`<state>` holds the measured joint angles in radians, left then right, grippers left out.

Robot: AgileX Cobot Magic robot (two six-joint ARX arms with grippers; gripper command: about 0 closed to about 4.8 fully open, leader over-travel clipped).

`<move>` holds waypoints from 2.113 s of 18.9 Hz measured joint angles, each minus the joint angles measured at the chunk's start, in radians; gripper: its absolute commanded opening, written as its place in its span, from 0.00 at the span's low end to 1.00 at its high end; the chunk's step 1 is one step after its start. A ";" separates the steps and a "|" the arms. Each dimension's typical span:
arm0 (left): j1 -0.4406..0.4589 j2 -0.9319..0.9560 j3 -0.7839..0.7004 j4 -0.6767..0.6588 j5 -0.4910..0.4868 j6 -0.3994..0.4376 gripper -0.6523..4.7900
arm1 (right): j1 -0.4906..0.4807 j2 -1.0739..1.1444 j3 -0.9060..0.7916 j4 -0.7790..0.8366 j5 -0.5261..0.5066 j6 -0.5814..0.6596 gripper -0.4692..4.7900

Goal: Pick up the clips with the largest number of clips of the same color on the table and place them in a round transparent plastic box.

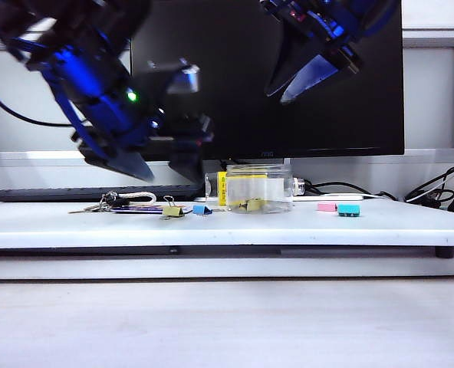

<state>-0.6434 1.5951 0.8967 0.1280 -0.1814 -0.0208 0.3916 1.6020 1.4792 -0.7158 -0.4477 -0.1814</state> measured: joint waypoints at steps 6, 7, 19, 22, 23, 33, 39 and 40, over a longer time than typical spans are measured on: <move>0.001 -0.002 0.005 -0.047 0.020 -0.022 0.87 | 0.001 0.000 0.000 -0.001 -0.019 0.024 0.41; 0.001 -0.002 0.005 -0.052 0.021 -0.022 0.87 | 0.001 0.000 0.000 -0.002 -0.020 0.025 0.41; 0.065 0.000 0.005 -0.056 0.117 -0.040 0.87 | 0.001 0.000 0.000 -0.027 -0.076 0.046 0.41; 0.063 0.000 0.005 -0.041 0.123 -0.040 0.87 | 0.001 0.000 0.000 -0.027 -0.080 0.047 0.41; 0.063 0.000 0.005 -0.035 0.123 -0.040 0.87 | 0.001 0.000 0.000 -0.027 -0.080 0.047 0.41; 0.068 0.056 0.005 -0.006 0.141 -0.040 0.86 | 0.001 -0.001 0.000 -0.035 -0.085 0.057 0.41; 0.068 0.092 0.006 0.048 0.140 -0.045 0.86 | 0.001 -0.001 0.000 -0.040 -0.088 0.057 0.41; 0.068 0.106 0.005 0.054 0.140 -0.053 0.86 | 0.001 -0.001 0.000 -0.040 -0.088 0.057 0.41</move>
<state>-0.5758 1.7012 0.9020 0.1822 -0.0410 -0.0734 0.3927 1.6009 1.4796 -0.7563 -0.5358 -0.1246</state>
